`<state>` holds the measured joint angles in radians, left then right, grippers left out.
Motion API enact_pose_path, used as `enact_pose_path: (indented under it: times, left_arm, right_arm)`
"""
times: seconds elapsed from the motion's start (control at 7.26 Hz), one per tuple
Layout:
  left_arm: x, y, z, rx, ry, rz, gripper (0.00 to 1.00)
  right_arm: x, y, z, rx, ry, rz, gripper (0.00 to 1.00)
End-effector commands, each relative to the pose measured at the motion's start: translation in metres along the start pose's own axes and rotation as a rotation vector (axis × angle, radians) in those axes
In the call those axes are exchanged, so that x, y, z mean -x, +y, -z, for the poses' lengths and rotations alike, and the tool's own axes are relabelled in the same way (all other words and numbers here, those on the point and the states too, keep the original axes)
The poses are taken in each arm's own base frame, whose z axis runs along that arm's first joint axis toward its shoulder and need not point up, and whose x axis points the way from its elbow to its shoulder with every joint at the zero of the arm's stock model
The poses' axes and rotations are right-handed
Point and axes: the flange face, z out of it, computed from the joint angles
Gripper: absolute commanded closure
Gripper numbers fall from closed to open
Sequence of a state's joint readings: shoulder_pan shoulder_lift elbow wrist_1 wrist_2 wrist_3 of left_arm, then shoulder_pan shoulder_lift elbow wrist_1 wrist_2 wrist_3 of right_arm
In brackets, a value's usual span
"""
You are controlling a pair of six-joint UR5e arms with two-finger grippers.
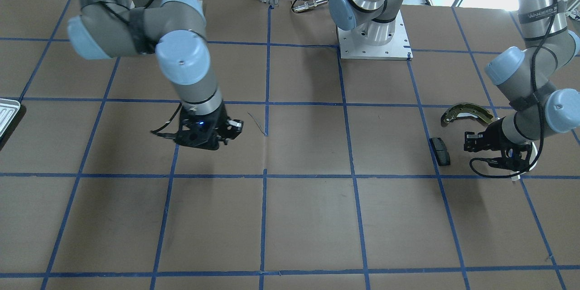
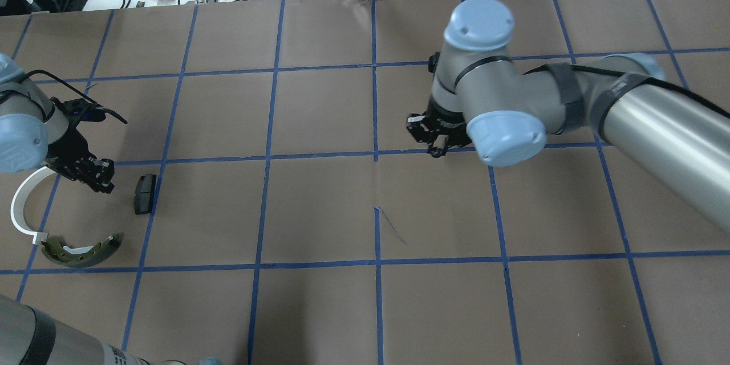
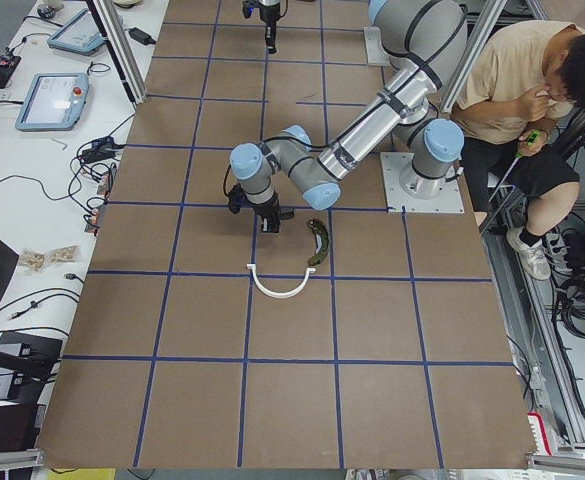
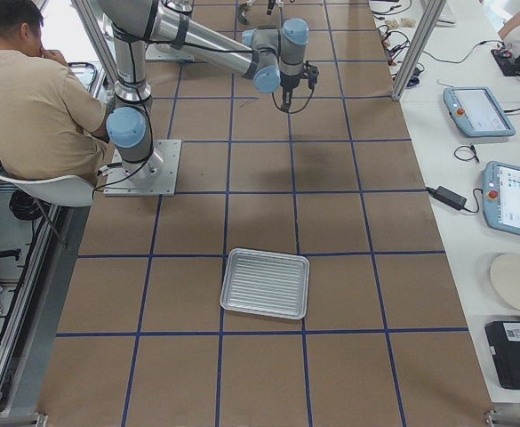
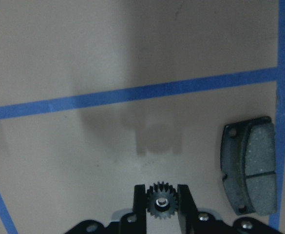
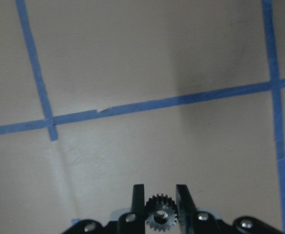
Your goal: Place bearing gear from tray to pile
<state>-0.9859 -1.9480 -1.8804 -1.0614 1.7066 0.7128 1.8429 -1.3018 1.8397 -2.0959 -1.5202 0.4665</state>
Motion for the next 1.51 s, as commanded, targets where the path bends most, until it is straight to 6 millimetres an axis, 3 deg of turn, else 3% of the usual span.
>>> enact_pose_path:
  times: [0.0, 0.14, 0.28, 0.41, 0.55, 0.69, 0.96, 1.1, 1.24, 1.38]
  left_arm:
    - [-0.006, 0.008, -0.008, 0.012, 0.018, 0.001, 1.00]
    - [-0.008, 0.011, -0.013, 0.020, 0.022, 0.001, 1.00]
    - [-0.008, 0.011, -0.013, 0.024, 0.021, -0.005, 1.00]
    - [-0.008, 0.011, -0.014, 0.023, 0.021, -0.025, 0.95]
    - [-0.007, 0.011, -0.014, 0.024, 0.020, -0.031, 0.58]
    - [-0.006, 0.009, -0.013, 0.021, 0.015, -0.031, 0.01]
    - [-0.001, 0.001, 0.008, -0.010, -0.021, -0.021, 0.00]
    - [-0.005, -0.018, 0.030, -0.035, -0.042, -0.032, 0.00]
    - [-0.047, -0.045, 0.060, -0.046, -0.064, -0.030, 0.00]
    - [-0.101, -0.064, 0.083, -0.051, -0.070, 0.015, 0.00]
  right_arm:
    - [0.091, 0.064, -0.045, -0.013, -0.011, -0.099, 0.86]
    - [0.101, 0.067, -0.066, -0.040, -0.016, -0.083, 0.72]
    - [0.103, 0.066, -0.064, -0.049, -0.022, -0.034, 0.32]
    - [0.101, 0.062, -0.064, -0.051, -0.018, -0.013, 0.00]
    - [0.079, 0.036, -0.048, -0.115, 0.048, 0.088, 0.00]
    - [0.047, 0.008, -0.019, -0.129, 0.050, 0.131, 0.00]
    - [-0.037, -0.039, 0.032, -0.096, 0.057, 0.179, 0.00]
    - [-0.071, -0.052, 0.060, -0.098, 0.063, 0.193, 0.00]
    - [-0.087, -0.053, 0.100, -0.073, 0.069, 0.205, 0.00]
    - [-0.095, -0.038, 0.149, -0.044, 0.078, 0.222, 0.00]
